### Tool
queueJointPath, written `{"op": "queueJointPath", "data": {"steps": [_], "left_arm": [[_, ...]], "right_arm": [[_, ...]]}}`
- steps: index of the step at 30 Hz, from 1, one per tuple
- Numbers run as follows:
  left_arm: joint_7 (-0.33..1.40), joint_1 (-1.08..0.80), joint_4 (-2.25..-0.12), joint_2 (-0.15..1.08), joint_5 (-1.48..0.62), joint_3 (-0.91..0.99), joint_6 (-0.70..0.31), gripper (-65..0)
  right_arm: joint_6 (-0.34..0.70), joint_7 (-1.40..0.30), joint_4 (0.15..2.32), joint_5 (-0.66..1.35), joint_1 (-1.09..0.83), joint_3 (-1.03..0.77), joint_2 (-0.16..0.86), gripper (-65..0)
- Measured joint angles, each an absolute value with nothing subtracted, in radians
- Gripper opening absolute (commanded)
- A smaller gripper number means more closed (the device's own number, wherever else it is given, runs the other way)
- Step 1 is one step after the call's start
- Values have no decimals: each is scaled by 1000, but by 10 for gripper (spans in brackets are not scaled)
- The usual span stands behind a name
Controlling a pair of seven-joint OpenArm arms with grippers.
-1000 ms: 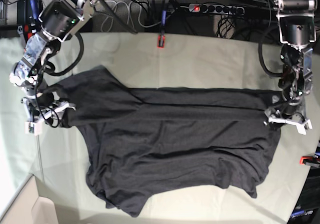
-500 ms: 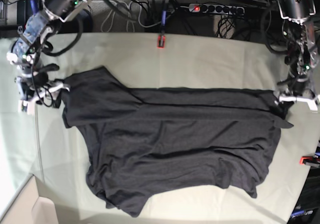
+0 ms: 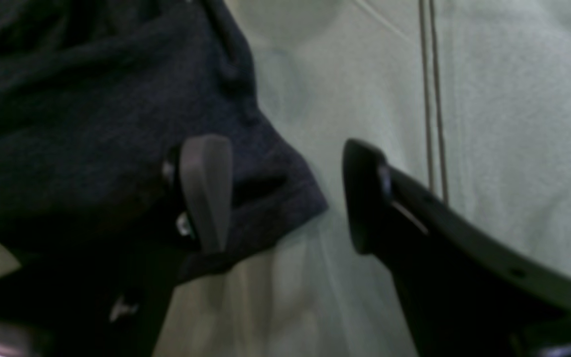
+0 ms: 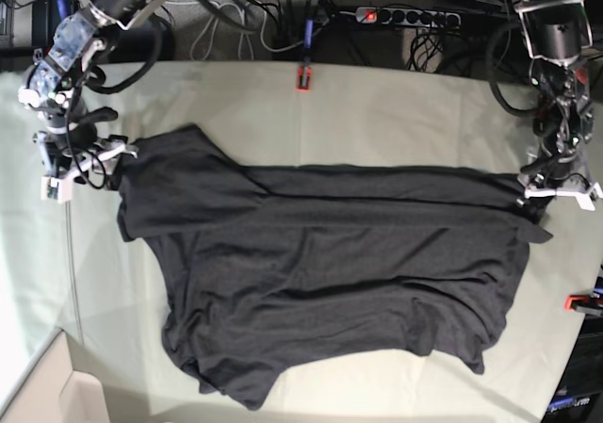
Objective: Layout the t-shirt on the table in an organized manner, then fold the t-shirt properly
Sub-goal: 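Lift the held edge and fold it over the shirt with both grippers, then pull the folded edge back toward the robot with both grippers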
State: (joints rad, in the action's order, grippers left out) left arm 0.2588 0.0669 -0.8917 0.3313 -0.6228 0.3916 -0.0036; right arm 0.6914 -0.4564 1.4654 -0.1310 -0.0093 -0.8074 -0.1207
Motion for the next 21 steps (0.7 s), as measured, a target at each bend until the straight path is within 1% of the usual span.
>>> {"op": "queueJointPath", "data": {"steps": [2,4,5,7,12,16,17,18,20,21], "left_arm": [[262,63,-892,331,-625,391,-4,-648],[258,62,-893,329,-622,391,-7,-650],[262,62,-896,329,-622,391,-7,-630],[276,59,-912,329,-622,391,-3,-650],[284,29,-957,330,-621,392,-3,-650],[286,9,-982,330,-621,394,-4,-650],[286,4,-986,332,-622,394,-4,-650],[288,2,-986,332,-622,395,-3,-650],[287,0,-988,332,-622,395,-4,-650],[288,-1,-988,332,-622,395,-3,-650]], "right_arm": [[692,-445,1465,-125,-25,-801,-119,-287],[692,-457,1460,-132,-33,-803,-120,-287],[691,-456,1452,-131,-34,-805,-118,-287],[692,-445,1423,-130,-27,-806,-115,-287],[692,-449,1313,-134,-10,-812,-74,-287],[692,-416,1235,-105,8,-806,-33,-294],[691,-413,1232,-104,8,-805,-33,-310],[691,-404,1232,-105,8,-805,-33,-349],[691,-408,1232,-106,4,-805,-33,-485],[691,-406,1232,-104,2,-809,-35,-576]]}}
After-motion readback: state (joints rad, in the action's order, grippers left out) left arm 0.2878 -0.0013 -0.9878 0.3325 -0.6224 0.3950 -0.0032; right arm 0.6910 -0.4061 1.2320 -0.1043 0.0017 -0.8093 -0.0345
